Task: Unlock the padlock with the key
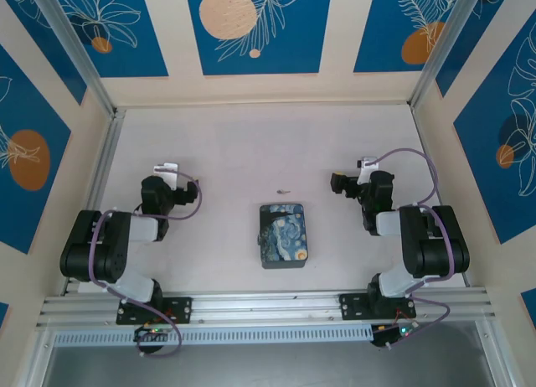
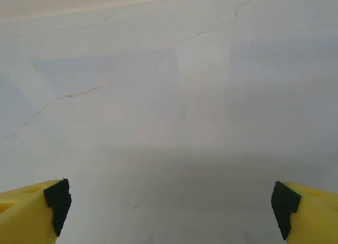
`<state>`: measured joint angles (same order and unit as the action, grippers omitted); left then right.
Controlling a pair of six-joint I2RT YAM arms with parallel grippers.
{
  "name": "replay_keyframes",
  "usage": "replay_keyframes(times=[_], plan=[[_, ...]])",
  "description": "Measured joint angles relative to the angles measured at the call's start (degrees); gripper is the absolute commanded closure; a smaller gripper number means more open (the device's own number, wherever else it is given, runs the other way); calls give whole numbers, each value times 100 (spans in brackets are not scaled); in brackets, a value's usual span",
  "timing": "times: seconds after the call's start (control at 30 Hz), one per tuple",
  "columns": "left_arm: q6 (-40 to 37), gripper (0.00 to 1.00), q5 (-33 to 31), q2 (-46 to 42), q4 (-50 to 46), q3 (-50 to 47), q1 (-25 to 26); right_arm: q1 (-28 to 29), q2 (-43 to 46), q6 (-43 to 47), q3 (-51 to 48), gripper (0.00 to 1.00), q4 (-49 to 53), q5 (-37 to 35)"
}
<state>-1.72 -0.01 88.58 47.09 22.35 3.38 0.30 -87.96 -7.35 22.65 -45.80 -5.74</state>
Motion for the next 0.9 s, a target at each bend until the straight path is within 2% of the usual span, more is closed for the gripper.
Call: replay_keyframes(times=[0.57,0.7,0.8,0.9], plan=[[0,0,2,0,-20,7,0,-122,46,-2,44,1,144,216],[2,0,-7,-249,-1126,507,0,-107,761,-166,603,1,1580,118],[96,0,-31,-542,-1965,1191,0,-181,1329,-1073,1587,1,2949,46],[516,0,-57,-940,-2688,1670,2,-490,1545,-1836,2402,0,3901,538]])
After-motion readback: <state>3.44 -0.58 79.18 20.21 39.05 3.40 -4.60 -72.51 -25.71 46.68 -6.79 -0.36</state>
